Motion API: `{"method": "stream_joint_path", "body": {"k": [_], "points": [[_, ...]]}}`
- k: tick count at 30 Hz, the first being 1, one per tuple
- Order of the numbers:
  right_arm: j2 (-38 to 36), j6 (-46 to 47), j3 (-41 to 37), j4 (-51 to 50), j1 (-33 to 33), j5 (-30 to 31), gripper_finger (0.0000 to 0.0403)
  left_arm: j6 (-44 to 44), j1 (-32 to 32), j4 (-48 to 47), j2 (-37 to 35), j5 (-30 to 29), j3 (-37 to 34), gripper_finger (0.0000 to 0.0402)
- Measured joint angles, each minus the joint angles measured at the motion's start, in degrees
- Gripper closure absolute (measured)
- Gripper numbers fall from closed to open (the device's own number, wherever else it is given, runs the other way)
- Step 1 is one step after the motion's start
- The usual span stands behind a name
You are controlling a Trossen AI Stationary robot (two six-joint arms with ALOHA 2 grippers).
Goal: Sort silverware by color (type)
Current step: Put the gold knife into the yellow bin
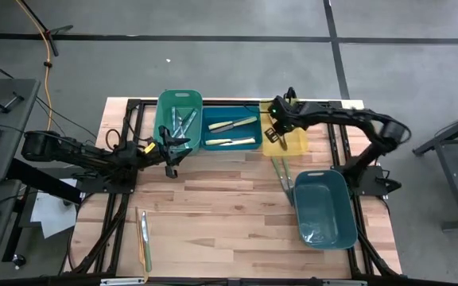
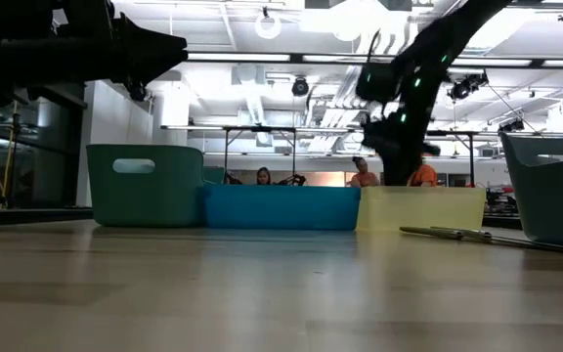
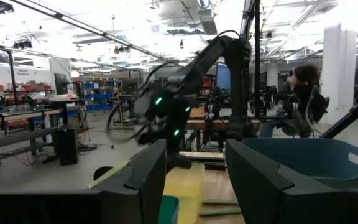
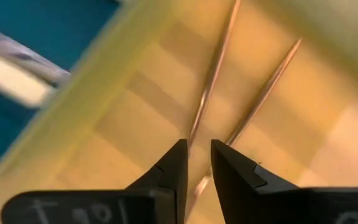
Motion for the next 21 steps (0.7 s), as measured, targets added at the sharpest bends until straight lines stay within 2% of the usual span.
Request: {"method": "stream_joint_path", "body": {"k": [5,8,11,14,16,18,21], "points": [[-12.10,-1.27,-5.86,6.55,6.12,5.20,0.0336,1.35,0.00,-0.02,0.00,-1.70,0.00,0.0243],[-20.19,-0.18,-13.82,20.31,11.26,5.65,0.0336,1.35,0.00,-0.09,0.00,-2.15,0.00,0.0243],[-25.75,1.34,-24.60,42.47,16.80,4.69,0.0336,0.53,-0.02,-0.53,0.00,-2.13,0.00,0.0243],[-26.73,-0.31,-33.59,67.21,20.84,0.86,0.0336,-0.14,0.00,-1.22,0.00,-2.13,0.00,0.0243],[-26.06,-2.89,-36.98,80.02,22.32,-2.43,0.0336,-0.12,0.00,-1.51,0.00,-1.49,0.00,0.0243],[-25.58,-5.22,-38.13,86.73,23.14,-4.77,0.0336,-0.09,0.00,-1.58,0.00,-0.39,0.00,0.0243],[-25.48,-8.46,-36.92,88.37,23.79,-6.65,0.0336,-0.10,0.00,-1.80,0.00,2.29,0.00,0.0243]]}}
